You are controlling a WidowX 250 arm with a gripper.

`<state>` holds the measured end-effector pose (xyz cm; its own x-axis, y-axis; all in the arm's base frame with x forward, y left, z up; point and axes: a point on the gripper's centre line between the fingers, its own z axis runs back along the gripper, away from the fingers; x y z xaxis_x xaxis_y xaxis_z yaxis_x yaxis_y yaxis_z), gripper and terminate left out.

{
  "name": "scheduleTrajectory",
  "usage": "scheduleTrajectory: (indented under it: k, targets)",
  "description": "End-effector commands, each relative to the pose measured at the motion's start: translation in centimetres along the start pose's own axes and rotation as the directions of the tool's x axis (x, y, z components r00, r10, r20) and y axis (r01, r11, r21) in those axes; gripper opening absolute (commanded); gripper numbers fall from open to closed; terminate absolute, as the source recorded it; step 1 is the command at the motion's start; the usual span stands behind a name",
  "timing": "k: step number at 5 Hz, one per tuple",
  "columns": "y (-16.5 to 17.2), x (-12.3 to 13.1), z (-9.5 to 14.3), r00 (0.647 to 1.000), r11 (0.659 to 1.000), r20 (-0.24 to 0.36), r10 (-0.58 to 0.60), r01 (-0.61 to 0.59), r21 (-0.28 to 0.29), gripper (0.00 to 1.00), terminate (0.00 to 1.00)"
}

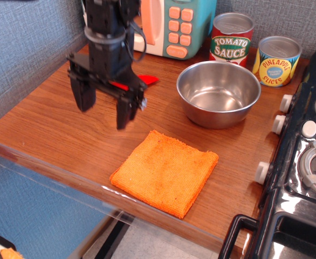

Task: Place the orange cloth on the front left corner of the table.

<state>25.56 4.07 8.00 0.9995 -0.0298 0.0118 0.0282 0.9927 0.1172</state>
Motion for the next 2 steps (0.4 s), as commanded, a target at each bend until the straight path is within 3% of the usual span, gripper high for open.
scheduleTrajectory:
  k: [1, 2]
  targets:
    - [-4.8, -2.1, -0.4, 0.998, 0.998, 0.048, -0.037, 0.039, -0.048, 1.00, 0.00]
    - [-6.4, -2.0, -1.6, 0.997, 0.995, 0.036, -0.075, 0.077, -0.058, 1.00, 0.00]
